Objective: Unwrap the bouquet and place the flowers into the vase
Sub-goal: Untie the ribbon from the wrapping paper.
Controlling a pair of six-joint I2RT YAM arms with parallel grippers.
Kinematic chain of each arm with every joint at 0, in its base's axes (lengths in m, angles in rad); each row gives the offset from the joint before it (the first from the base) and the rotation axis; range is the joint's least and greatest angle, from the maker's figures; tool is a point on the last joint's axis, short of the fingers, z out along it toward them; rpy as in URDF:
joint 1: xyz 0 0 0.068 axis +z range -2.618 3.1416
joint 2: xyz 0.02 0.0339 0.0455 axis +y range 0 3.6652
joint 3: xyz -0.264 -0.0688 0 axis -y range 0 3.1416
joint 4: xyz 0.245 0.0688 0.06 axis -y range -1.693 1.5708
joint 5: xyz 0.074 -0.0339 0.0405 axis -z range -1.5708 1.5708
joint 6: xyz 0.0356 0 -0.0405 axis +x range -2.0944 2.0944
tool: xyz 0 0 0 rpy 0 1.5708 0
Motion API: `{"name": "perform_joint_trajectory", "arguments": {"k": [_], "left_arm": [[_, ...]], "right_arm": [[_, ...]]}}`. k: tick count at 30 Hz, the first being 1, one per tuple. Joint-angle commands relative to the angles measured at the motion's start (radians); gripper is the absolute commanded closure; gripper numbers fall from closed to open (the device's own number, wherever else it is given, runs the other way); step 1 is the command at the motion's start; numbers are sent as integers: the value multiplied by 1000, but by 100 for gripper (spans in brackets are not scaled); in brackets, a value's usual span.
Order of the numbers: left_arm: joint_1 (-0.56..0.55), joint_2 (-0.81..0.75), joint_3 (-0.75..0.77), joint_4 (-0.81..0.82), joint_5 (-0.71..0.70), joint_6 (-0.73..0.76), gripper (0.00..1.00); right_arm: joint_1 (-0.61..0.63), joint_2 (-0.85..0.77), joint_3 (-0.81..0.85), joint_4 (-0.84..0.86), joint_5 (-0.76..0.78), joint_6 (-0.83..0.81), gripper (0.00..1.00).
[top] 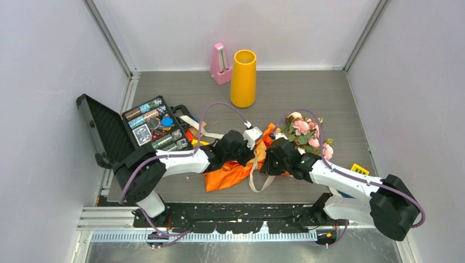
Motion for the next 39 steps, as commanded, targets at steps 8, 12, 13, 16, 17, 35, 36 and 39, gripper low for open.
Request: {"name": "perform_joint_trajectory", "arguments": {"k": [8,12,13,16,17,35,36,39], "left_arm": [[79,-20,95,-157,194,-164,100],[93,-4,109,-197,215,-179,100],[96,-2,111,-203,220,-182,100],[105,3,116,-211,229,-192,100],[106,7,117,-212,232,-195,100],[131,33,130,-237,249,-220,100],[131,34,130,-238,248,-222,100],[132,35,130,-244,240,-226,100]], "right_arm": [[-1,-80,10,93,-19,-4,84],[-6,-61,30,127,-40,-18,81],[-8,-50,34,134,-42,-21,80],[-16,-25,31,175,-54,-23,79],[-18,-8,30,192,-58,-25,79],[-34,94,-10,277,-87,-49,78],[-34,105,-8,278,-91,-49,78],[-34,126,-4,316,-118,-38,78]]}}
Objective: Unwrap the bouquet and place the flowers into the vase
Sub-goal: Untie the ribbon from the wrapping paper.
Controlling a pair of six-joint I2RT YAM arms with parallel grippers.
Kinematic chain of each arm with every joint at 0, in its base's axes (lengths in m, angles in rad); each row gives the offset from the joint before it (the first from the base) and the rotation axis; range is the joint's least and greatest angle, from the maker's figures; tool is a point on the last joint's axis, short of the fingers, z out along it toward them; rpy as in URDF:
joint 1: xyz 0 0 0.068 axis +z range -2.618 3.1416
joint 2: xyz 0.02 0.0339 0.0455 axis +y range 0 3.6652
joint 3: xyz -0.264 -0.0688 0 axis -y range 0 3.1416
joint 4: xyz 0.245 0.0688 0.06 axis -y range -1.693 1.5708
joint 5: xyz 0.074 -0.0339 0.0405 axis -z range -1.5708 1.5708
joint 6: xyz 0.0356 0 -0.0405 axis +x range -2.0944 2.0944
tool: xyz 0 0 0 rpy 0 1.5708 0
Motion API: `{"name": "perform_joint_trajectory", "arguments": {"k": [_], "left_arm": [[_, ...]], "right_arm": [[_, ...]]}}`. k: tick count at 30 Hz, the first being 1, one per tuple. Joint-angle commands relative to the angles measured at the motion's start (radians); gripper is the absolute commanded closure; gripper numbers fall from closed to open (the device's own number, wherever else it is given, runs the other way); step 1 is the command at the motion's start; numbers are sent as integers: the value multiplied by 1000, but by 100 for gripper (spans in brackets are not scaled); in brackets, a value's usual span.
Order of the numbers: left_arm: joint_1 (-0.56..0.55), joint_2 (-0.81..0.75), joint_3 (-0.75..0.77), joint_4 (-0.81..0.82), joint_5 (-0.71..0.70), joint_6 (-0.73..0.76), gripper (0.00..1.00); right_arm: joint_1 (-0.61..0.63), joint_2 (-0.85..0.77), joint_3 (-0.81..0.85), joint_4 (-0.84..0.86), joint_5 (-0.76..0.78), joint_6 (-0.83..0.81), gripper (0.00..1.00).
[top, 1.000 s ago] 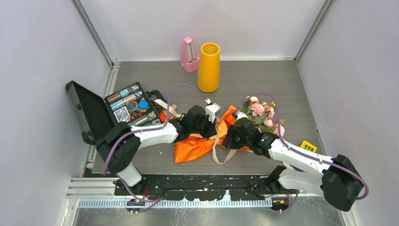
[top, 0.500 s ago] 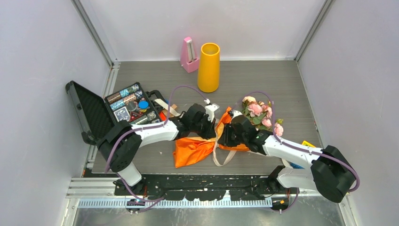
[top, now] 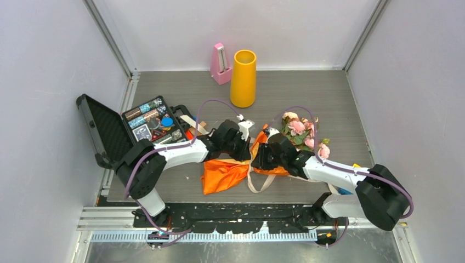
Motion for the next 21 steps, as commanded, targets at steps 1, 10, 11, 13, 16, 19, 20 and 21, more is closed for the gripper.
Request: {"name": "perform_joint_trajectory", "arguments": {"k": [1,10,11,13,16,19,20,21], "left_arm": [[8,3,33,-18,9,-15,100],[8,8,33,-20,-2,-31,100],[8,10,34,-21,0,-34,100],[8,10,32,-18,0,-38,100],[8,8,32,-18,-4,-42,100],[9,8,32,-20,-19,-49,100],[9,8,32,-20,-24,-53,100],[11,7,33,-20,-31,-60,100]], "right_arm": [[-5,38,2,100,-33,-7,77],[-3,60,-7,146,-66,7,72],[-1,62,-7,154,-71,8,71],[1,73,-4,163,-68,12,70],[2,96,0,163,-56,13,70],[4,113,1,167,-49,16,80],[6,116,1,165,-41,17,84],[7,117,3,160,-35,19,95]]}}
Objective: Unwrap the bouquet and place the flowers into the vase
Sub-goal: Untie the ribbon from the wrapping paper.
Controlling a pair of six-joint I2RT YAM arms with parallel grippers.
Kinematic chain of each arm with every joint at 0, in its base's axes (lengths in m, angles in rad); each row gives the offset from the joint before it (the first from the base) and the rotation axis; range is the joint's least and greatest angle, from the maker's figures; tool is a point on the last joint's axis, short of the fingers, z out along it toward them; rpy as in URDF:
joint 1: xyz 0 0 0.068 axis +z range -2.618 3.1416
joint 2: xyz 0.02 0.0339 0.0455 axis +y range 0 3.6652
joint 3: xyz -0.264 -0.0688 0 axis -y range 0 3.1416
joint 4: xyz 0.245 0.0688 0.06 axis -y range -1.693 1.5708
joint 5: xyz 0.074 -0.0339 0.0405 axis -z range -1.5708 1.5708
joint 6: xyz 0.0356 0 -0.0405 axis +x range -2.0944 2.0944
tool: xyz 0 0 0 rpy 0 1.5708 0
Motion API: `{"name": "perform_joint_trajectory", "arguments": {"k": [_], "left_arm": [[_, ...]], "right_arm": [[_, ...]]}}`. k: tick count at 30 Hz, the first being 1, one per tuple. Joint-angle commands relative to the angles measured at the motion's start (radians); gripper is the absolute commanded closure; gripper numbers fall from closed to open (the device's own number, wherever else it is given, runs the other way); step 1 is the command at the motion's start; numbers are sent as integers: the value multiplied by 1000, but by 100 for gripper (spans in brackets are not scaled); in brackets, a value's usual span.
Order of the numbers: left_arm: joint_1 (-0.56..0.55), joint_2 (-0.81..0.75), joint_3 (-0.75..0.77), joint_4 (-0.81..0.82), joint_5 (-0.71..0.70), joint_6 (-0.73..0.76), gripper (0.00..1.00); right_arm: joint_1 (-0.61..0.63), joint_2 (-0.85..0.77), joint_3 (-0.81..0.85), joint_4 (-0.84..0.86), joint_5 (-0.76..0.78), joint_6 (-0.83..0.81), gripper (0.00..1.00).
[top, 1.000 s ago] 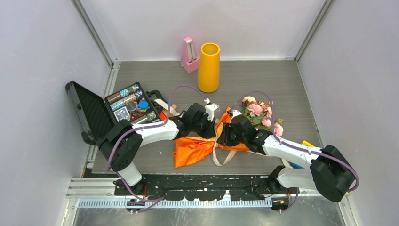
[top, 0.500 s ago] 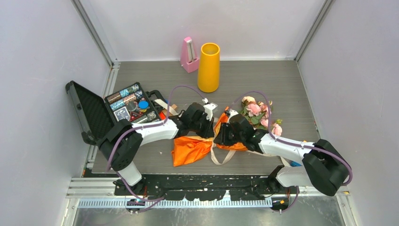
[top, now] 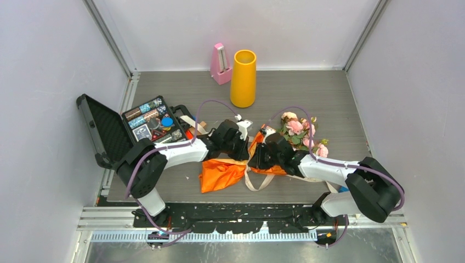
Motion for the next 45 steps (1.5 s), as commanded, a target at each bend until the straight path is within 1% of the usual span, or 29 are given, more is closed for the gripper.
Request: {"name": "perform_joint_trajectory", "arguments": {"k": [1,2,4,5,8,12,15,20,22,23,25,26,27,28,31,34,45], "left_arm": [[8,-4,32,0,-24,-35,100],[11,-6,30,0,-34,-45,100],[20,-18,19,0,-59,-68,100],[26,-25,11,0,-70,-79,100],[46,-45,-14,3,-83,-109,100],[65,-56,-33,14,-67,-132,100],[73,-64,-37,12,-56,-136,100],[88,-79,-51,0,-49,-143,100],[97,-83,-63,0,-29,-144,100],[101,-84,-67,4,-2,-142,100],[102,-84,-70,11,40,-134,100],[102,-84,-70,13,57,-132,100],[102,-82,-70,17,74,-130,100],[102,-82,-68,19,86,-129,100],[102,-79,-61,19,109,-132,100],[102,-79,-57,21,118,-136,100],[102,-82,-58,22,122,-141,100]], "right_arm": [[9,22,9,16,47,9,97],[11,14,10,5,64,13,99],[16,-8,12,-46,132,19,100],[18,-17,12,-95,197,20,100],[20,-49,13,-173,310,14,100],[22,-42,20,-244,365,3,100],[26,-14,25,-255,379,1,100],[31,-40,21,-253,361,8,100],[32,-82,12,-245,331,5,100],[31,-118,5,-230,293,0,100],[31,-174,-1,-210,234,-9,93],[32,-208,-1,-205,218,-13,86],[31,-222,2,-201,191,-16,84],[32,-246,12,-200,168,-23,79],[35,-266,39,-194,94,-44,74],[40,-241,78,-189,59,-64,71],[61,-66,140,-118,67,-99,70]]}}
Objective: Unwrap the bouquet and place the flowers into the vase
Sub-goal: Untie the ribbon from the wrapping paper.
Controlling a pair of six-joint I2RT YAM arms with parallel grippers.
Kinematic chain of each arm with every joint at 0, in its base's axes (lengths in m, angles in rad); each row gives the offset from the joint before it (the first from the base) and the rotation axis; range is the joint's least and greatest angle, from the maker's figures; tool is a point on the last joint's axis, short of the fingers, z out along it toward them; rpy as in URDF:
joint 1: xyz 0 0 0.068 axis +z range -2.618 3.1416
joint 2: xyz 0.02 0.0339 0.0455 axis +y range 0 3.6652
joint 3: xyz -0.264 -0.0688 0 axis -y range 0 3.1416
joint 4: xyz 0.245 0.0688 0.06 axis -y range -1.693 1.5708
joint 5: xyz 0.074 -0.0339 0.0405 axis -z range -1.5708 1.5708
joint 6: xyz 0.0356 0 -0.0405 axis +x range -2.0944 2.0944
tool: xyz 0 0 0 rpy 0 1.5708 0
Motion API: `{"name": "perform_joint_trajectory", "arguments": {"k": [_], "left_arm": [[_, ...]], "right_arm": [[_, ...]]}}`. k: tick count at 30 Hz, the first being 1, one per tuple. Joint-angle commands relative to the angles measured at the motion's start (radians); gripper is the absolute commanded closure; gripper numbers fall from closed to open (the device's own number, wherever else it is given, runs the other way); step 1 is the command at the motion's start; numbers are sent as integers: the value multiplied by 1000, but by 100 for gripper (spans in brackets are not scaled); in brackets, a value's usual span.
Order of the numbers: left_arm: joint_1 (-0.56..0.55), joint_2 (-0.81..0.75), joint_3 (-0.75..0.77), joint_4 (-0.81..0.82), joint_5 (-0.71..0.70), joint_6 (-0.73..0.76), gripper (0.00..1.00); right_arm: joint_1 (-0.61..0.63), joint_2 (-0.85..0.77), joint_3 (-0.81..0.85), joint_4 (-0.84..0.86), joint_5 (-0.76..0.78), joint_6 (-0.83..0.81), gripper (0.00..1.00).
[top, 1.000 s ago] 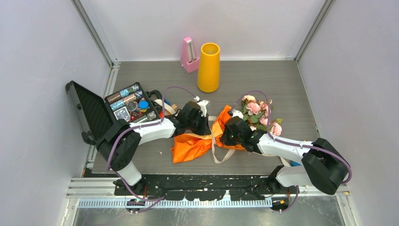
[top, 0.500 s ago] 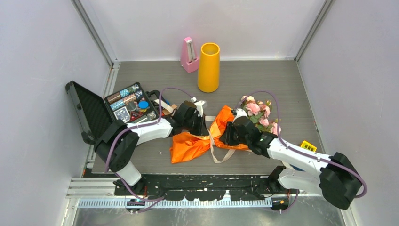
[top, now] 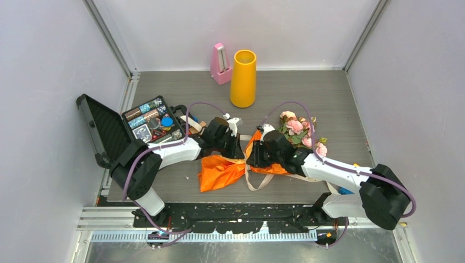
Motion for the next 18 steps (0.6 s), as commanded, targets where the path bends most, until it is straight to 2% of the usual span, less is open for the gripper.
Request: {"name": "perform_joint_trajectory", "arguments": {"k": [1,5,9,14,17,18], "left_arm": [[4,-38,4,15,27,-8,100],[4,-36,4,14,28,-5,100],[4,-37,4,13,28,-3,100],[4,-38,6,13,27,-3,100],[4,-40,7,12,19,-4,100],[4,-43,9,9,12,-5,100]], "right_arm": [[10,43,47,73,2,-30,70],[10,71,52,87,11,-38,68],[10,104,58,97,14,-38,71],[10,150,83,126,9,-46,84],[10,167,99,114,8,-52,98],[10,166,99,111,11,-52,99]]}}
